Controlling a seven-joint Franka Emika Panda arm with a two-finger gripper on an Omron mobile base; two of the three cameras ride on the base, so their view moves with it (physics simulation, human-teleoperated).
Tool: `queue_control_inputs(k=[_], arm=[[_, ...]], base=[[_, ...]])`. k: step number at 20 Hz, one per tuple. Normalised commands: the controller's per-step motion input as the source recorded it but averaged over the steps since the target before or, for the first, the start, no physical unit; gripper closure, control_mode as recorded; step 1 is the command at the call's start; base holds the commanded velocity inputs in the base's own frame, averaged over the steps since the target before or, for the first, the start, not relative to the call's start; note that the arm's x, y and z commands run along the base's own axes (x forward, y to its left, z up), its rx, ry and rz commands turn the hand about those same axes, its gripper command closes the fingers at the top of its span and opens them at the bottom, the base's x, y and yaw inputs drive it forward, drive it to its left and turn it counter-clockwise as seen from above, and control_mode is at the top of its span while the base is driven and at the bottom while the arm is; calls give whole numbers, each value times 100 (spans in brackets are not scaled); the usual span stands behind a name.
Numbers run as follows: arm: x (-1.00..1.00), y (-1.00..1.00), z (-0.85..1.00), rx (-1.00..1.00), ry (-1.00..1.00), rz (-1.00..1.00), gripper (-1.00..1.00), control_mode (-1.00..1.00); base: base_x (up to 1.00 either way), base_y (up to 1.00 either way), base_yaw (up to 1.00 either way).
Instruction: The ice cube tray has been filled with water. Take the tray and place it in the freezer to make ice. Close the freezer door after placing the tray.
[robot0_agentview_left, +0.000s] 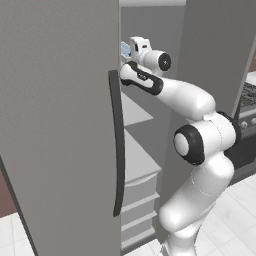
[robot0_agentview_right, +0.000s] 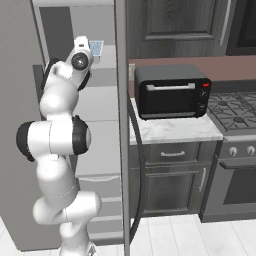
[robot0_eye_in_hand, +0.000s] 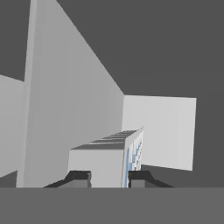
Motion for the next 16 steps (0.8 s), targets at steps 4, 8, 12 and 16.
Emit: queue_control_inputs(k=[4, 8, 12, 16], arm=[[37, 0, -12, 0, 0, 0, 100, -100], [35, 0, -18, 0, 0, 0, 100, -100], [24, 0, -15, 0, 0, 0, 100, -100], [28, 0, -14, 0, 0, 0, 100, -100]], base=[[0, 0, 0], [0, 0, 0], [0, 0, 0], [0, 0, 0]])
